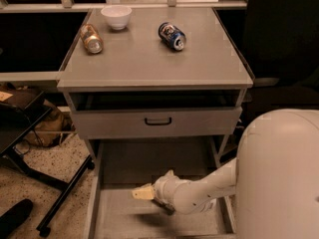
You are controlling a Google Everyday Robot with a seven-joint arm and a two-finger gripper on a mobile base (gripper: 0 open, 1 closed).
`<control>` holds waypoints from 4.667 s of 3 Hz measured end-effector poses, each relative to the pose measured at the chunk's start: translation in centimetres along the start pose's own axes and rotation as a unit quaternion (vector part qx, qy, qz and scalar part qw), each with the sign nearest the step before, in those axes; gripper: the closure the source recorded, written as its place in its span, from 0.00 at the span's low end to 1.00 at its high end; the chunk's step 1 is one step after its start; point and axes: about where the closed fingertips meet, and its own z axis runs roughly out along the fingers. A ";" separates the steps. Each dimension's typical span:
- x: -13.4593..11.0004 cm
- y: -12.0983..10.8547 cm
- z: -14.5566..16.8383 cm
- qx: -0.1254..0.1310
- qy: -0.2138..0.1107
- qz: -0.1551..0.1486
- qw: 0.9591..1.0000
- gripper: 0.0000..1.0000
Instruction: Pick 7up can from middle drawer and place on counter
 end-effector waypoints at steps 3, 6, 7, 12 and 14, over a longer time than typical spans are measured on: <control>4.9 -4.1 0.1 0.031 0.002 0.031 0.999 0.00; 10.1 -4.3 1.9 0.052 0.019 0.041 0.998 0.18; 10.1 -4.3 1.9 0.052 0.019 0.041 0.998 0.41; -2.2 -3.0 -8.1 0.017 -0.039 0.038 0.998 1.00; -6.0 -0.8 -12.1 0.010 -0.032 0.009 0.999 1.00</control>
Offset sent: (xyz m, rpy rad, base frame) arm -0.0088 -0.0614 -0.0493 -0.0257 0.0216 -0.1348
